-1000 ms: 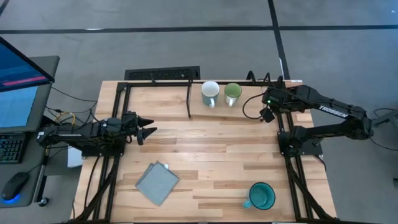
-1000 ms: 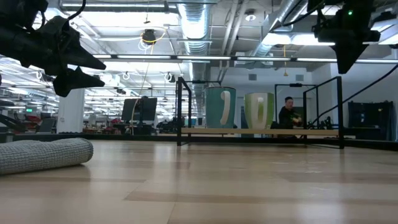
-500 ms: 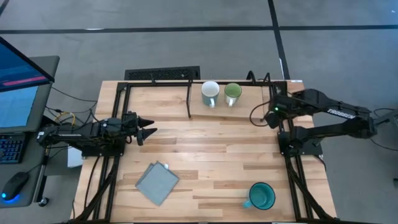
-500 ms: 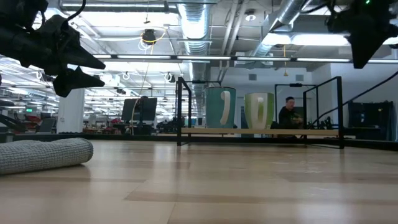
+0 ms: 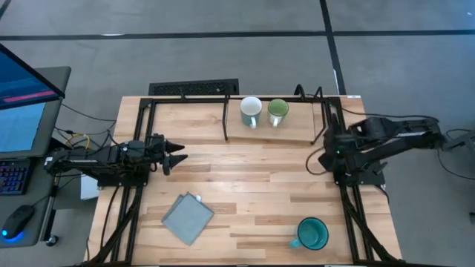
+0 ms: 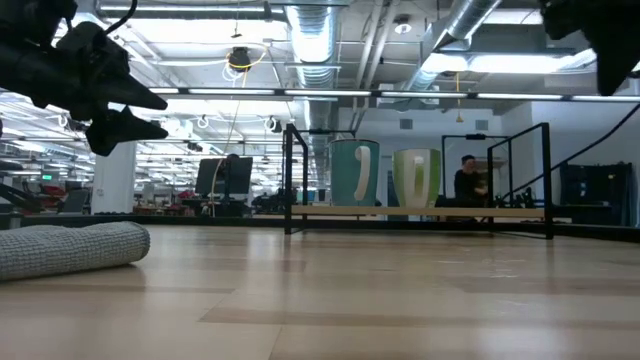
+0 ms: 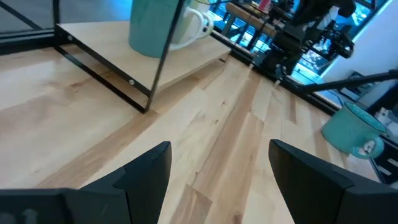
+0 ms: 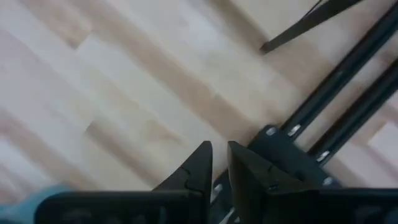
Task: Stack small to large cups/mugs on shelf
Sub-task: Put the blue mug on the shelf
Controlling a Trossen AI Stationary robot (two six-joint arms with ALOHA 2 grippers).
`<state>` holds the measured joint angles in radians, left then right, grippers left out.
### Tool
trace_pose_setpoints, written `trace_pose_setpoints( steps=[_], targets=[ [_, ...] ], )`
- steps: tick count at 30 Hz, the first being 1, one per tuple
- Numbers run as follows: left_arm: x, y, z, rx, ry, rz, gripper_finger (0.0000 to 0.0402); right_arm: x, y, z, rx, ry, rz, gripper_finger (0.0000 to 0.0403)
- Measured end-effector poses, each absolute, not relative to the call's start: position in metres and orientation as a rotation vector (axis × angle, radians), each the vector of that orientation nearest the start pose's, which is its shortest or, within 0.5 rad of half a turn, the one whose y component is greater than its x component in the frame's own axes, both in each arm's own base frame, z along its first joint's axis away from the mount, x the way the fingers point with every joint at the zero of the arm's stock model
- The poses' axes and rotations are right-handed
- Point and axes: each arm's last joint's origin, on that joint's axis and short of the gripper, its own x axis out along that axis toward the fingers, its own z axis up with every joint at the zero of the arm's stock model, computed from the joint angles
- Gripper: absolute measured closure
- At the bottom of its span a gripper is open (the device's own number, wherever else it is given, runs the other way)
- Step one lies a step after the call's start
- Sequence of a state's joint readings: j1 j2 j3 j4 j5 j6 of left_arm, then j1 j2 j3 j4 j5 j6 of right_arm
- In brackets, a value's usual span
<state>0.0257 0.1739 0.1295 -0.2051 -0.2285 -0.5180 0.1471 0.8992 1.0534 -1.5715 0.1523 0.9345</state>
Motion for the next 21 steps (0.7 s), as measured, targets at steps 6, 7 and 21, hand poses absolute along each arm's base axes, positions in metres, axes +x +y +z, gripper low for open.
trace_pose_setpoints(
  steps=[6, 7, 21],
  targets=[
    [0.1, 0.007, 0.172, -0.484, 0.223, 0.245, 0.014, 0.109, 0.034, 0.307, 0.692, 1.394, -0.591, 0.0329],
    [0.1, 0.007, 0.171, -0.471, 0.236, 0.23, 0.014, 0.11, 0.038, 0.306, 0.72, 1.423, -0.588, 0.0329],
    [0.1, 0.003, 0.17, -0.348, 0.289, 0.08, 0.014, 0.144, 0.101, 0.293, 1.241, 1.565, -0.643, 0.0329]
  ],
)
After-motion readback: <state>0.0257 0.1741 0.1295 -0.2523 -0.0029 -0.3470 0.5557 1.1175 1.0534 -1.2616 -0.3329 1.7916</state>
